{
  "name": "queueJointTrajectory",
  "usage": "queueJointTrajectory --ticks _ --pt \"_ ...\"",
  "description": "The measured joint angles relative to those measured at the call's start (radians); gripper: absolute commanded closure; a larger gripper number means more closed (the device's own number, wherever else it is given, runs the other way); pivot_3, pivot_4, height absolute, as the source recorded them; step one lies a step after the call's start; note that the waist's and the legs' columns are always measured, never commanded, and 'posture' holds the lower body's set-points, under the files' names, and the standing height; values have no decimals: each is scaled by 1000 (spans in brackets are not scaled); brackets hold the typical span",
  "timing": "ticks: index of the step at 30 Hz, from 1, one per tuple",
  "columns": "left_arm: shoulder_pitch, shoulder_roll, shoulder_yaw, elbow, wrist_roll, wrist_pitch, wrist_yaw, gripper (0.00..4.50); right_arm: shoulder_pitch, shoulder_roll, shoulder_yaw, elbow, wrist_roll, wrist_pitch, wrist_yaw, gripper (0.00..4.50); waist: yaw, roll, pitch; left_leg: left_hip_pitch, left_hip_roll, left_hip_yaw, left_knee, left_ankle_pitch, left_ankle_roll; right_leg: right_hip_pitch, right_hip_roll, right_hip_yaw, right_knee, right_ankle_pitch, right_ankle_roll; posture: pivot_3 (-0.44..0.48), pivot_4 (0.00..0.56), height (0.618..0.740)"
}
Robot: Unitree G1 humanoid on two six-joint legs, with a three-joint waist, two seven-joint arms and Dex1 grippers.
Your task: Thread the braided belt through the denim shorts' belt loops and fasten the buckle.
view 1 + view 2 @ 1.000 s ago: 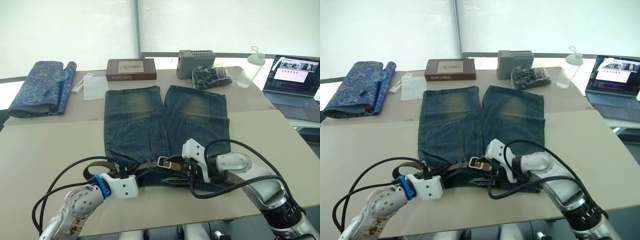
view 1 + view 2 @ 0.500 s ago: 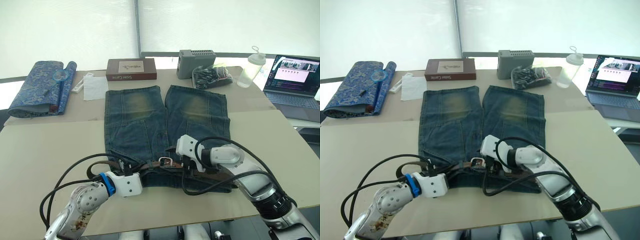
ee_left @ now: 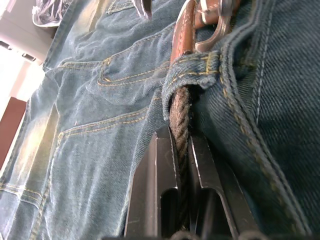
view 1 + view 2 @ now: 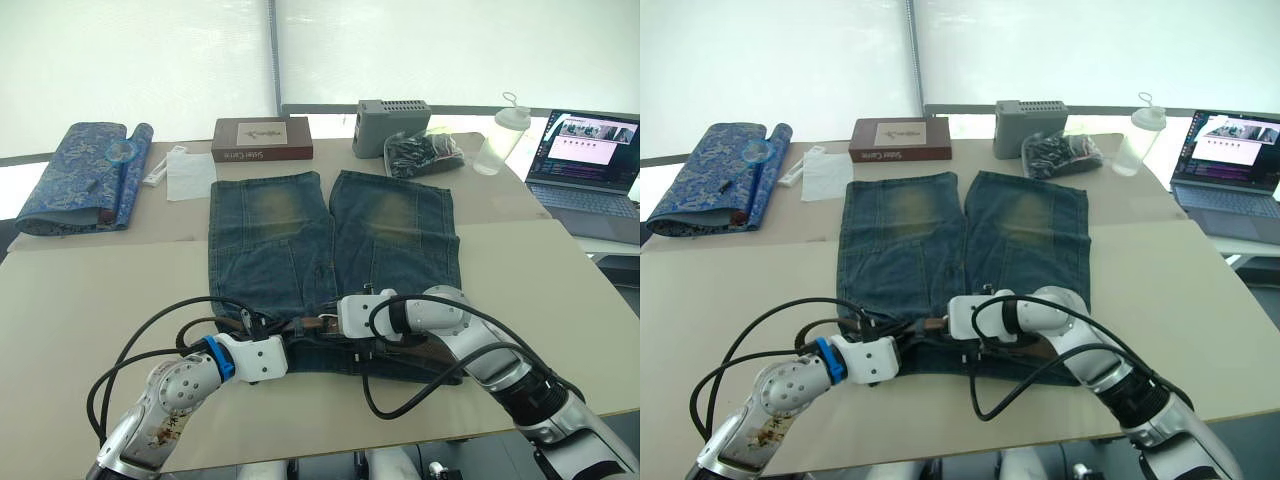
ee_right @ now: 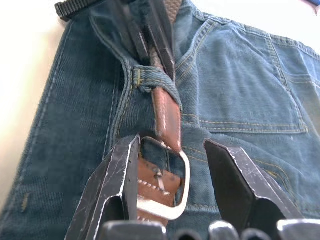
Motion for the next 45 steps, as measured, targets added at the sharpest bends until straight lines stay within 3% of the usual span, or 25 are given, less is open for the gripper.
queueJointTrajectory --ticks 6,13,17,20,21,23,28,29,37,45 --pt "-6 0 -1 0 0 1 -2 4500 -7 35 0 19 -26 -38 5 4382 1 0 0 0 0 0 0 0 0 0 0 0 0 0 0 0 150 740" --pt "-12 -1 4 1 -32 19 -19 4500 -4 40 -3 20 -45 -54 13 4449 0 0 0 0 0 0 0 0 0 0 0 0 0 0 0 0 150 740" --pt "4 -14 52 -34 -222 117 -94 3076 3 53 -4 20 -45 -54 14 4500 -2 0 0 -1 1 0 0 0 0 -1 0 0 0 0 0 0 150 740" --pt "55 13 168 -180 -553 341 -204 1656 3 54 -8 23 -45 -55 13 4500 -10 0 0 -1 1 0 -1 0 0 -2 0 0 1 0 -1 0 150 740" --pt "61 33 193 -216 -629 409 -227 1649 3 53 -10 25 -45 -55 13 4500 -13 0 1 0 1 0 -1 0 0 -1 0 0 1 -1 0 0 150 740" --pt "79 74 243 -275 -795 564 -261 1893 3 53 -11 31 -45 -55 13 4500 -13 0 1 1 1 -1 -1 0 0 0 1 0 1 -1 0 0 150 740" --pt "88 131 311 -288 -1017 801 -267 4306 3 53 -14 34 -45 -56 12 4500 -13 0 1 2 0 -1 -1 0 0 1 2 1 1 -3 2 0 150 740" --pt "84 131 320 -282 -1040 831 -254 4466 3 53 -14 35 -45 -56 11 4500 -13 0 1 2 0 -1 -1 0 0 1 2 1 1 -3 2 0 150 740" --pt "43 91 294 -185 -1074 942 -129 4466 10 45 -22 34 -44 -56 12 4500 -11 0 1 2 -1 -1 -1 0 0 2 2 2 1 -2 0 0 150 740" --pt "47 161 144 -175 -915 845 -98 4466 53 -25 -91 -14 -45 -54 10 4500 0 4 -2 8 -1 0 -3 0 0 6 0 3 0 -7 -6 0 150 740"
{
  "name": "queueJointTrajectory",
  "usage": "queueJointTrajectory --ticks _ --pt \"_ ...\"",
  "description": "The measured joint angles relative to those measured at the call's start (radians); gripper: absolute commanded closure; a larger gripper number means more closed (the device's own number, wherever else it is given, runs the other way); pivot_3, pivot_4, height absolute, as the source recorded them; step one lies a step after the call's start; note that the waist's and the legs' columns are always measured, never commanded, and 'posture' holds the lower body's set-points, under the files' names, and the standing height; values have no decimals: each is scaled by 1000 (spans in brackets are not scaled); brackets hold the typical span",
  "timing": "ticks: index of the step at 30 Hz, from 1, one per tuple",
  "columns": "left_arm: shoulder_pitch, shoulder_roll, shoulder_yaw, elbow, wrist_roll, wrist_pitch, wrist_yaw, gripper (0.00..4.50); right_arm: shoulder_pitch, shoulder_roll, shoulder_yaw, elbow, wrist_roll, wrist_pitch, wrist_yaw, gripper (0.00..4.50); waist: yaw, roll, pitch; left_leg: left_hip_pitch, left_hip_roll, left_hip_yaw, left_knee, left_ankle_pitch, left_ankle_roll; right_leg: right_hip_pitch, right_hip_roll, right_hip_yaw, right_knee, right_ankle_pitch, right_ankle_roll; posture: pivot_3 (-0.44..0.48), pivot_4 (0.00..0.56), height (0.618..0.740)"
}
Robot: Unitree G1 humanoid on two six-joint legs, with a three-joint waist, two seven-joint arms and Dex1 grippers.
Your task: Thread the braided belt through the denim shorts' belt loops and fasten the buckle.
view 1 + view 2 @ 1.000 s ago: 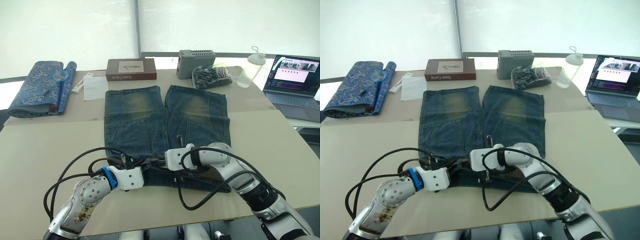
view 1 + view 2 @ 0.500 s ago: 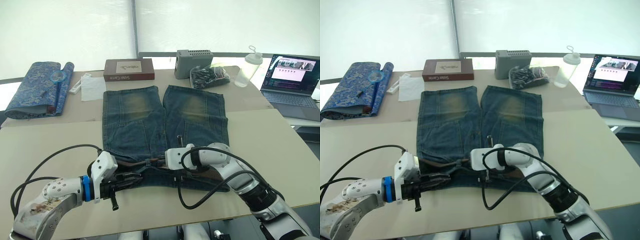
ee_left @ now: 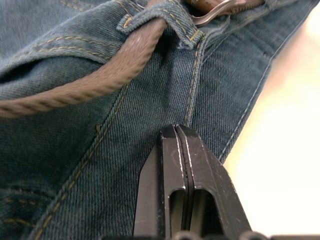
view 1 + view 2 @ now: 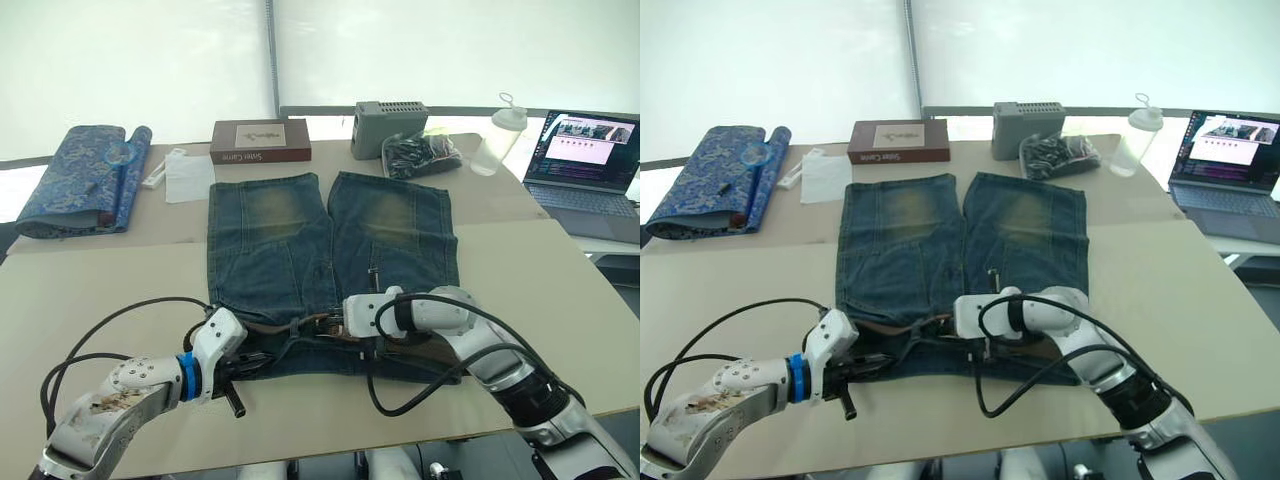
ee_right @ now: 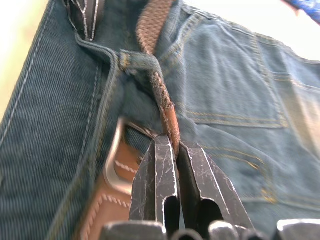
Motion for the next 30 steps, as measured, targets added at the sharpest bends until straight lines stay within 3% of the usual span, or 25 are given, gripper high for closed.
queueJointTrajectory --ticks 11,21,26,30 --pt "31 50 -50 28 113 -195 -31 4466 137 -226 -244 -56 -42 34 -54 4500 2 3 -2 6 2 0 -3 0 0 4 0 0 0 -7 5 0 150 740" --pt "32 74 -89 73 223 -372 -72 4466 178 -236 -277 -122 -41 121 -86 4500 1 5 -3 8 3 0 -3 0 0 6 0 0 0 -8 6 0 150 740" --pt "51 38 0 82 66 -274 -112 4466 202 -199 -301 -177 40 160 -72 4500 -3 3 -1 2 4 0 -3 0 0 0 0 -1 0 -7 7 0 150 740" --pt "-13 -11 121 50 -241 -44 -72 4466 197 -187 -299 -208 99 179 -39 4500 -1 -1 2 -7 3 -1 -1 0 0 -6 1 -1 1 -3 13 0 150 740"
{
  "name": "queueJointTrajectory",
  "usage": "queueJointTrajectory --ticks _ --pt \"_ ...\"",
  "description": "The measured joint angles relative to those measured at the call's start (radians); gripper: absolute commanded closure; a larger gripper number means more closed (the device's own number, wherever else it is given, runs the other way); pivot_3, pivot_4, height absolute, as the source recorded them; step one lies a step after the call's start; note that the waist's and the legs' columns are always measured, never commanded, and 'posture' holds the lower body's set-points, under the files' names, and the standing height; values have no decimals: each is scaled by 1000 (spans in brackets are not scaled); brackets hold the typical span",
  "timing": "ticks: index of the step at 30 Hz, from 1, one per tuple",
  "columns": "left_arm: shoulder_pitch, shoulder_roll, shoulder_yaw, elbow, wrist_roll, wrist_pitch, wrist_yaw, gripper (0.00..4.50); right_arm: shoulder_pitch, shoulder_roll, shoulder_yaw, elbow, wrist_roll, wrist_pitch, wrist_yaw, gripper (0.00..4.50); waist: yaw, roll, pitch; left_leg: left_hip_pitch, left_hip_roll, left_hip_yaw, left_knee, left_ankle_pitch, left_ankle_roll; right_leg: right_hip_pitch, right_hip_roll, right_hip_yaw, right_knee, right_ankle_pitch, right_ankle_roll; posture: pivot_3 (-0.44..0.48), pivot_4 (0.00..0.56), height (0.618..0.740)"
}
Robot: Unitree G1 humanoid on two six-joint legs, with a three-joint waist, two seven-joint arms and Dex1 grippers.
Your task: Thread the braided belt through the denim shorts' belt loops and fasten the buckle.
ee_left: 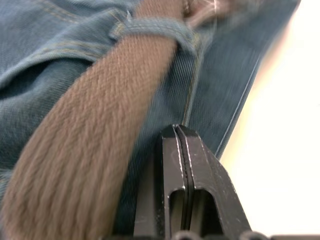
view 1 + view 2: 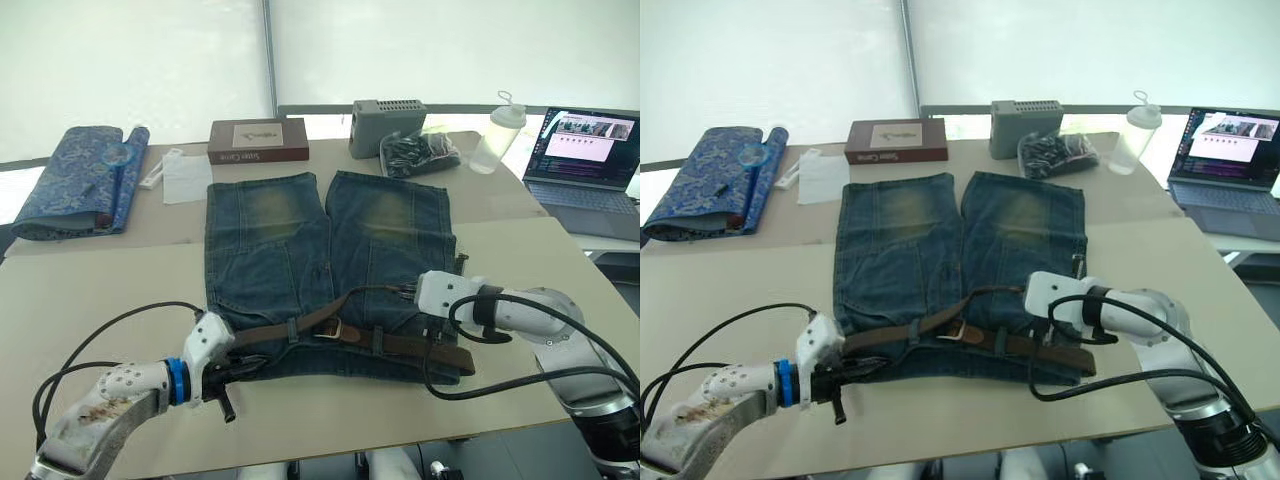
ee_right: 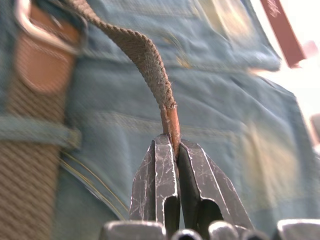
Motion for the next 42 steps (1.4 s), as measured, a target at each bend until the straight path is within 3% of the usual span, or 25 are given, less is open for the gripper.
queueJointTrajectory --ticks 2,7,10,17,21,24,29,30,31,35,38,42 --pt "-84 -17 31 -28 -60 52 48 4466 -44 3 3 -2 13 15 7 4500 2 -1 1 0 -2 0 1 0 0 1 0 0 -1 1 0 0 150 740" --pt "-346 -89 -44 -33 33 75 207 2331 -170 27 33 -2 27 38 28 4500 2 -3 2 0 -4 0 2 0 0 4 0 1 -3 6 -4 0 150 740" --pt "-437 -129 -115 -33 85 90 255 969 -205 47 66 -5 40 66 35 4500 2 -5 3 -1 -4 0 0 -1 1 2 1 1 -4 7 -5 0 150 740" --pt "-508 -112 -292 -27 283 54 259 969 -262 65 121 -4 28 84 39 4500 -1 -5 3 -3 -4 0 -1 -2 1 0 2 1 -5 6 -6 0 150 740" --pt "-515 -107 -331 -12 366 12 241 969 -270 77 143 -4 28 84 41 4500 1 -5 3 -3 -4 0 -1 -2 1 1 1 0 -8 6 -5 0 150 740" --pt "-520 -107 -338 2 408 -24 219 1777 -269 81 149 -4 27 76 42 4500 1 -5 3 -3 -4 0 0 -2 1 1 1 0 -8 7 -5 0 150 740" --pt "-520 -107 -338 27 437 -65 177 4161 -269 81 149 7 22 66 43 4500 1 -5 3 -3 -4 0 0 -2 1 1 1 0 -7 7 -5 0 150 740" --pt "-516 -107 -338 27 441 -66 170 4437 -269 82 149 7 22 66 42 4500 1 -5 3 -3 -4 0 0 -2 1 1 1 0 -7 7 -5 0 150 740" --pt "-509 -107 -338 28 444 -73 163 4437 -269 82 149 8 24 69 43 4500 1 -5 3 -3 -4 0 0 -2 1 1 1 0 -7 7 -5 0 150 740" --pt "-466 -102 -307 36 445 -101 134 4500 -249 86 139 -8 107 162 76 3095 -1 -5 3 -3 -3 0 0 -2 1 1 2 0 -7 7 -5 0 150 740" --pt "-393 -47 -266 40 449 -112 108 4500 -189 56 141 -47 140 233 97 2067 -1 -5 3 -3 -3 0 -1 -2 2 0 1 0 -6 7 -5 0 150 740" --pt "-260 28 -222 59 485 -179 72 4500 -112 36 162 -68 144 314 92 2067 -1 -5 3 -3 -4 0 0 -2 2 0 0 0 -7 7 -5 0 150 740"
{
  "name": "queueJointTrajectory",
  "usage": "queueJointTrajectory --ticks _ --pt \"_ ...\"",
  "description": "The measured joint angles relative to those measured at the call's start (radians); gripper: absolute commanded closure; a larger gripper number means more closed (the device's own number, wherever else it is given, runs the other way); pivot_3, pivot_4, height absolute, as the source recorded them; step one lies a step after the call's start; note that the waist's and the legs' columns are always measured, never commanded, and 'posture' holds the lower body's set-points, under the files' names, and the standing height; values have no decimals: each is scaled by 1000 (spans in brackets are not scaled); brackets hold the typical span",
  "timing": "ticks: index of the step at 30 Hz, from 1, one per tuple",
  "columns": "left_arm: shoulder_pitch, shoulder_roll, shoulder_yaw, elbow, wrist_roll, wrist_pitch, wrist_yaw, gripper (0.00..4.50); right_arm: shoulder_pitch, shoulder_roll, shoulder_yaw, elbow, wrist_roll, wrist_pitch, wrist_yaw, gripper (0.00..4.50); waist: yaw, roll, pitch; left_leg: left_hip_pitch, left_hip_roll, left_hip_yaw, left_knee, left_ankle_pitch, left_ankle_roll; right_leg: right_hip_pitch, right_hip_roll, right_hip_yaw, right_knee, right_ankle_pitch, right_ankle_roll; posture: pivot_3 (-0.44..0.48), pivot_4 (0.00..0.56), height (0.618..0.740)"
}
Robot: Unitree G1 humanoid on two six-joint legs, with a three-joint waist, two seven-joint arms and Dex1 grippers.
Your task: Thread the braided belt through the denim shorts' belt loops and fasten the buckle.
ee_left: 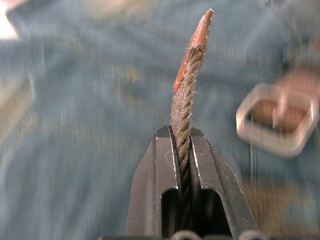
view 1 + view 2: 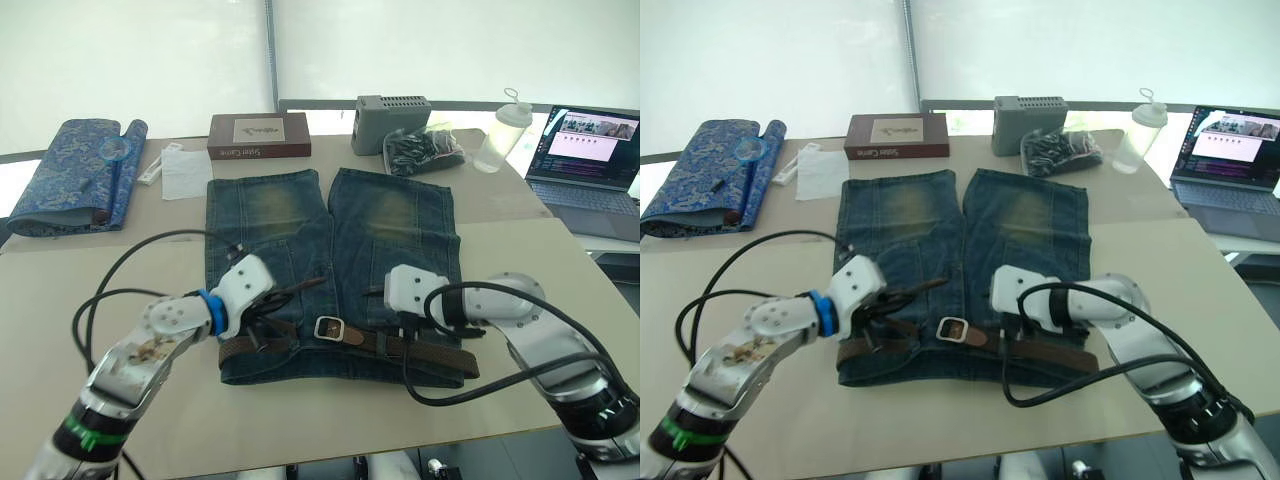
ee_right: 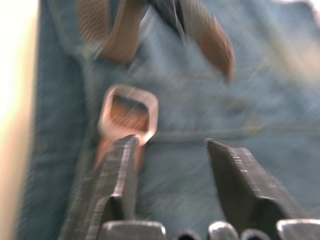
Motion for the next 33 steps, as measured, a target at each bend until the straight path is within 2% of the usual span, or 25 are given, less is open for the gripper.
queueJointTrajectory --ticks 10,18,21,26,33 --pt "72 -17 -1 0 67 -62 6 4500 52 80 131 -7 -86 67 -132 2067 0 0 0 0 0 0 1 0 -1 -1 0 0 2 0 0 0 150 740" --pt "75 -20 -3 -15 92 -62 1 4500 47 89 165 -3 -154 74 -193 2067 2 0 0 1 0 0 2 0 -1 0 0 0 3 0 0 0 150 740" --pt "74 -20 -7 -15 99 -62 -9 4500 36 90 177 -7 -164 111 -197 2827 2 0 0 1 0 0 3 0 -1 0 0 0 4 0 0 0 150 740" --pt "74 -20 -9 -24 99 -62 -27 4500 10 104 168 -53 -161 222 -205 4454 1 0 0 2 1 0 4 0 -1 1 0 0 5 0 0 0 150 740" --pt "85 -21 -10 -53 98 -55 -42 4500 8 115 136 -92 -120 332 -216 4454 3 0 0 1 0 0 3 0 -1 0 0 0 5 0 0 0 150 740"
